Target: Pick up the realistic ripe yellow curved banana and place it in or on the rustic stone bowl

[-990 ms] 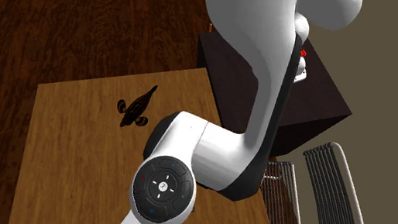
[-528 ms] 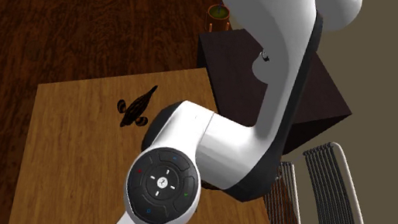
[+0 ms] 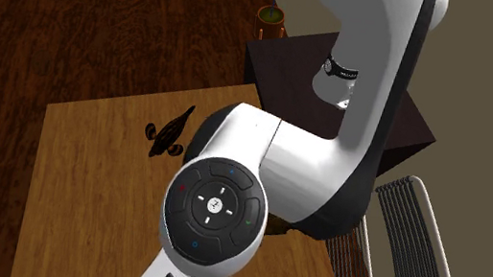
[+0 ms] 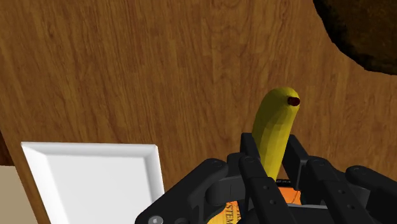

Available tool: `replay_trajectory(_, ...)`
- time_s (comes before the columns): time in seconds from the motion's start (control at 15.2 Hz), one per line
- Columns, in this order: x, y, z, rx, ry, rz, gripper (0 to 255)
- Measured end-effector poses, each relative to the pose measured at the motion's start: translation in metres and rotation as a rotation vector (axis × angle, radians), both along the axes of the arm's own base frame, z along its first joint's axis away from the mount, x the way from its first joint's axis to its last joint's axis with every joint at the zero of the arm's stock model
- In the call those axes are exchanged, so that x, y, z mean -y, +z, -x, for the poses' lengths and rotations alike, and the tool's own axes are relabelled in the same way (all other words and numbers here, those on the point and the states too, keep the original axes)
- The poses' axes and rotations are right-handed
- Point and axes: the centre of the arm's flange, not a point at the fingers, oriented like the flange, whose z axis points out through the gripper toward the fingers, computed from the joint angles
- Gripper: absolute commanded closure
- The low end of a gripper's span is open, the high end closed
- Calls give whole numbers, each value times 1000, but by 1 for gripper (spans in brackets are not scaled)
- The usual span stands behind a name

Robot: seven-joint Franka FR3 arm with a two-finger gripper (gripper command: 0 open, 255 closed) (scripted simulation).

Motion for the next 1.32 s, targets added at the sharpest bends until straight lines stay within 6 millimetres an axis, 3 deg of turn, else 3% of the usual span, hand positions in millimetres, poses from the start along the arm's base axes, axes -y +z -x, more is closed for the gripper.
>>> replay_trajectory(0.86,76,-7,150,0,2,1,255)
replay_trajectory(1.32,80,-41,158,0,-1,1,255)
